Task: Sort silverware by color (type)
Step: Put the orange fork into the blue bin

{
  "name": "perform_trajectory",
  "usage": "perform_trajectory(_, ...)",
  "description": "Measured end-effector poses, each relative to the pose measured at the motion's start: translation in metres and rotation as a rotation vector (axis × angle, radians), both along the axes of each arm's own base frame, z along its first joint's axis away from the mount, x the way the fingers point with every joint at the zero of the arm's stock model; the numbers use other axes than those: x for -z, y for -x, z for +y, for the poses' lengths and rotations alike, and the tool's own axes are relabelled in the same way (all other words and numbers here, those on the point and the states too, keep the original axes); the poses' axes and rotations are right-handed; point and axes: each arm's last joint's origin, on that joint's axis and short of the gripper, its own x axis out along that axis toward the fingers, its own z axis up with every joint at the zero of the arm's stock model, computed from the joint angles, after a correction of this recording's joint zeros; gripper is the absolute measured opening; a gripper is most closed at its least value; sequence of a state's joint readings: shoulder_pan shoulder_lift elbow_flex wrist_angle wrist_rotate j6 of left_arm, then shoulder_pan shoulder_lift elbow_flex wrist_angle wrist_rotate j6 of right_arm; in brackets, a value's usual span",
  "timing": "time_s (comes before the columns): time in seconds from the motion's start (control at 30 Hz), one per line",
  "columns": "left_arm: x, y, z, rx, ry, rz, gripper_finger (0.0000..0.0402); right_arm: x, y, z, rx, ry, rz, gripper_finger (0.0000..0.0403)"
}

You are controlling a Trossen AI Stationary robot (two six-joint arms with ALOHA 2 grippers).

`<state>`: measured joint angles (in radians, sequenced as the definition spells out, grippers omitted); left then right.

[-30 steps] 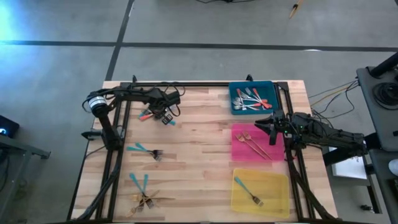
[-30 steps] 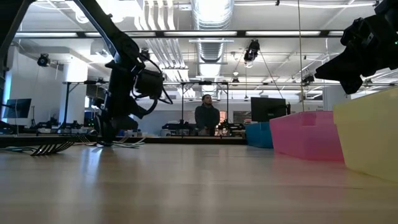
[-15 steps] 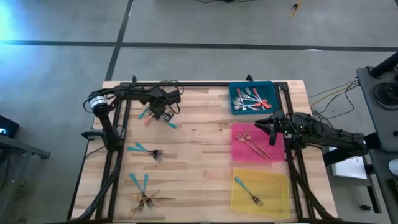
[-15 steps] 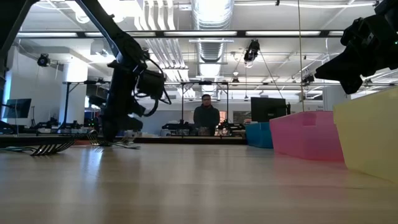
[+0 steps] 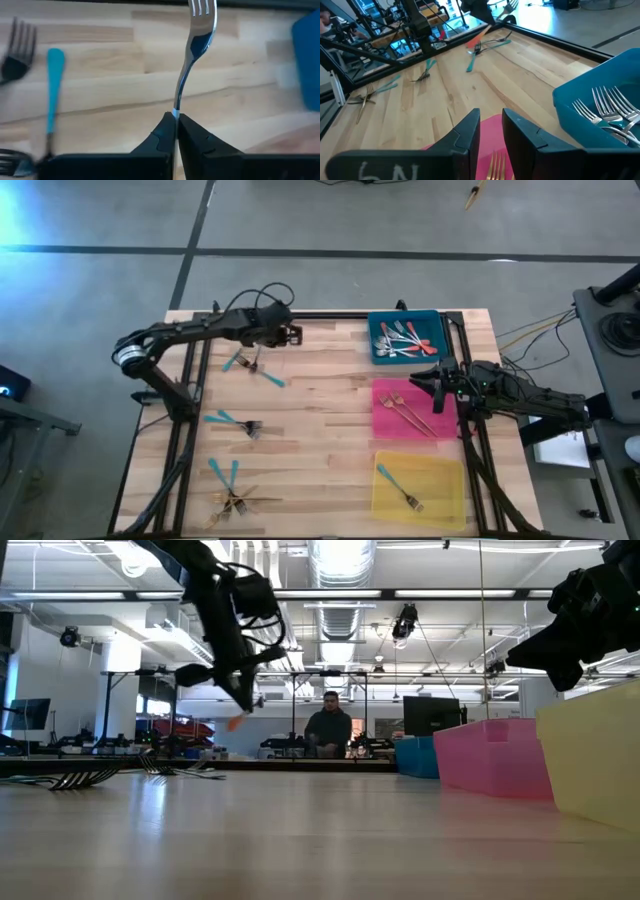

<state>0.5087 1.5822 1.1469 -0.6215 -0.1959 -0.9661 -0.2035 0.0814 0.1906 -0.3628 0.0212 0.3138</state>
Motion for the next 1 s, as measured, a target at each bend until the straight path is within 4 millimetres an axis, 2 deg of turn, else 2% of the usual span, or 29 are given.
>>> perform_trajectory(0.13,0.001,-0.011,-0.001,0.024,-0.059,-0.043,0.0000,0.000,0.000,0.000,-0.001,0.000,0.000,0.0073)
perform_trajectory(0.27,-0.009,-0.040,-0.010,0.208,-0.357,-0.086,0.0000,0.000,0.000,0.000,-0.001,0.000,0.000,0.0073)
perform_trajectory(0.37,-0.023,-0.058,-0.023,0.376,-0.592,-0.103,0.0000,0.000,0.000,0.000,-0.001,0.000,0.000,0.0073)
perform_trajectory(0.43,-0.031,-0.066,-0.035,0.439,-0.686,-0.119,0.0000,0.000,0.000,0.000,-0.001,0.000,0.000,0.0073)
perform_trajectory(0.53,-0.039,-0.071,-0.052,0.470,-0.731,-0.164,0.0000,0.000,0.000,0.000,-0.001,0.000,0.000,0.0073)
perform_trajectory(0.6,-0.043,-0.076,-0.062,0.429,-0.762,-0.203,0.0000,0.000,0.000,0.000,-0.001,0.000,0.000,0.0073)
perform_trajectory(1.0,-0.048,-0.088,-0.107,0.462,-0.886,-0.193,0.0000,0.000,0.000,0.000,-0.001,0.000,0.000,0.0073)
